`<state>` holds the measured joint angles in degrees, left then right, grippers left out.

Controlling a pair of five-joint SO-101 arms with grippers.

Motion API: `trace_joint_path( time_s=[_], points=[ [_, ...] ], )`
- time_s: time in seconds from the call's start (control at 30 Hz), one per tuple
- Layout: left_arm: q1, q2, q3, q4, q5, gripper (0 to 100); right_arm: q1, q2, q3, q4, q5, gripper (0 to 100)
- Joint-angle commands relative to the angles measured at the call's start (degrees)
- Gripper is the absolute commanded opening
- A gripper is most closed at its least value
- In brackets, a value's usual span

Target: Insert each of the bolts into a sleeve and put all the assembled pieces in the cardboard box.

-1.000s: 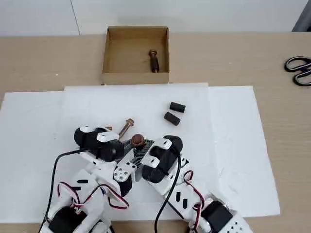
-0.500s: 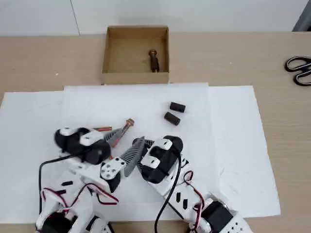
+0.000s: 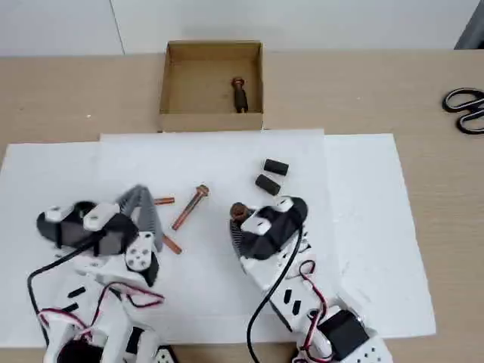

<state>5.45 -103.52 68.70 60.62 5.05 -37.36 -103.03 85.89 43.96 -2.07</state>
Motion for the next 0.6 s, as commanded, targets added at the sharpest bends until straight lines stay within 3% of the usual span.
trace_joint_path(
  time_s=[0.0, 0.17, 0.57],
  points=[
    [-4.7, -0.4, 4.4, 0.0, -3.4, 1, 2.7, -0.1, -7.0, 1.4, -2.3, 0.2],
    [-6.4, -0.4, 8.4, -0.1, -3.9, 1, 7.9, 11.3, -17.1, 0.8, -2.4, 0.2],
    [-6.4, -0.4, 16.7, -0.1, -4.0, 1, 15.3, 64.1, -56.8, -3.8, -1.9, 0.2]
  ],
)
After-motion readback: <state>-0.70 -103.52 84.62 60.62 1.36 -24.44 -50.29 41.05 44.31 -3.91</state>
